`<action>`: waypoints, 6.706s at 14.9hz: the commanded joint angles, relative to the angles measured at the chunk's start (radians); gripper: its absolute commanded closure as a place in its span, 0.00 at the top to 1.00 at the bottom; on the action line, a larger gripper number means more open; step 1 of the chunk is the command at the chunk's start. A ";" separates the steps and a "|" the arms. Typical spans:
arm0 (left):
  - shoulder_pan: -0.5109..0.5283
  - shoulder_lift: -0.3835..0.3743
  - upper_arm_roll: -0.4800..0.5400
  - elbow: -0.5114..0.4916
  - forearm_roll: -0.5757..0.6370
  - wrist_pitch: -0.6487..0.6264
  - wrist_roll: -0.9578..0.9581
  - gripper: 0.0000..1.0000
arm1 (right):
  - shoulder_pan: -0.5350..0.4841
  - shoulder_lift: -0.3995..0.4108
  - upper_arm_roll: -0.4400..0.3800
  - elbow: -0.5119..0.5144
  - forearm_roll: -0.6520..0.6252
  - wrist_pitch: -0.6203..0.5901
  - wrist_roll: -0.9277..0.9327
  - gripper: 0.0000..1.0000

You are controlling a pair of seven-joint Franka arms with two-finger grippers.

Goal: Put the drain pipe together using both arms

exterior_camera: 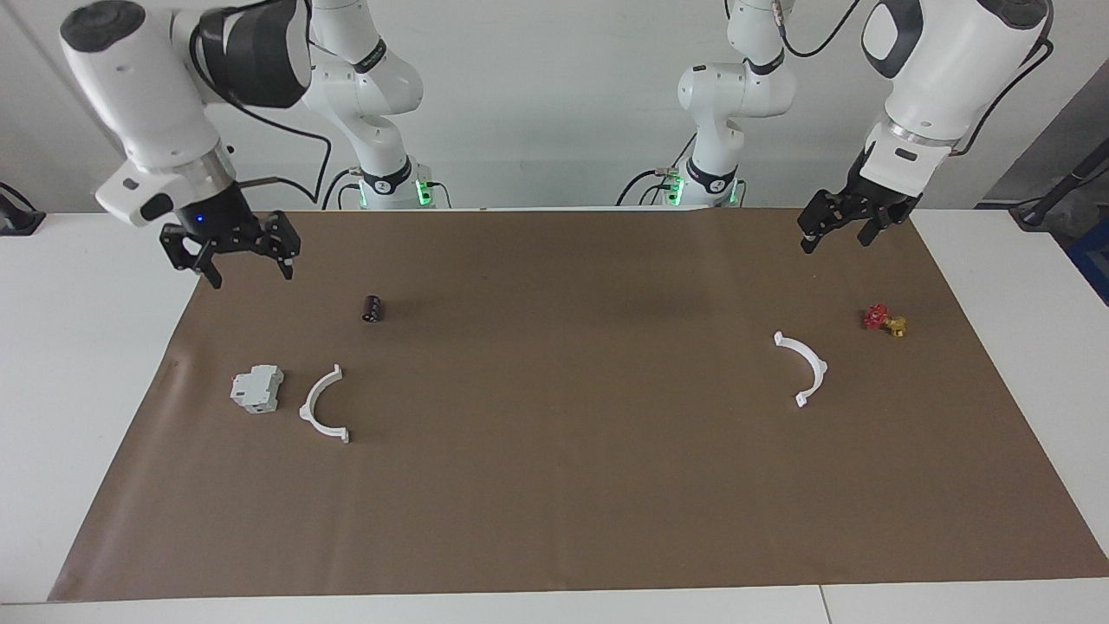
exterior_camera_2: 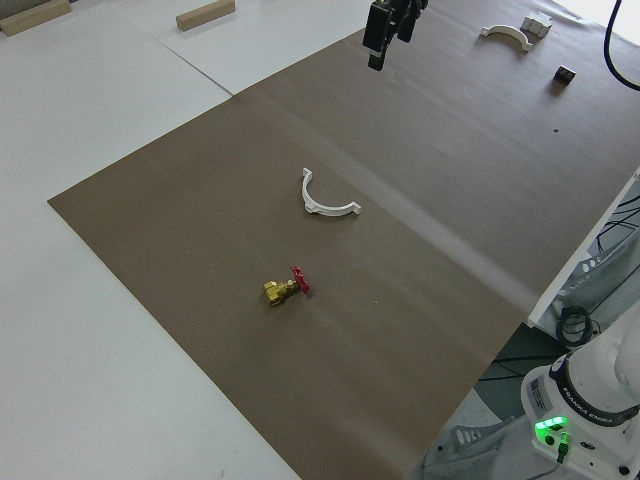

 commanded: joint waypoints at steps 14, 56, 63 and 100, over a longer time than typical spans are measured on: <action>0.006 -0.027 -0.002 -0.036 -0.013 0.025 -0.001 1.00 | -0.061 0.281 0.019 -0.115 0.123 0.303 -0.356 0.99; 0.006 -0.030 -0.010 -0.037 -0.013 0.026 -0.006 1.00 | 0.602 0.350 0.023 0.018 -0.051 0.276 0.908 0.00; 0.006 -0.030 -0.010 -0.037 -0.013 0.029 -0.007 1.00 | 0.628 0.372 0.024 0.016 -0.051 0.316 0.906 0.00; 0.141 0.208 0.019 -0.548 -0.004 0.882 0.099 1.00 | -0.002 -0.231 0.010 0.076 -0.061 -0.468 0.418 1.00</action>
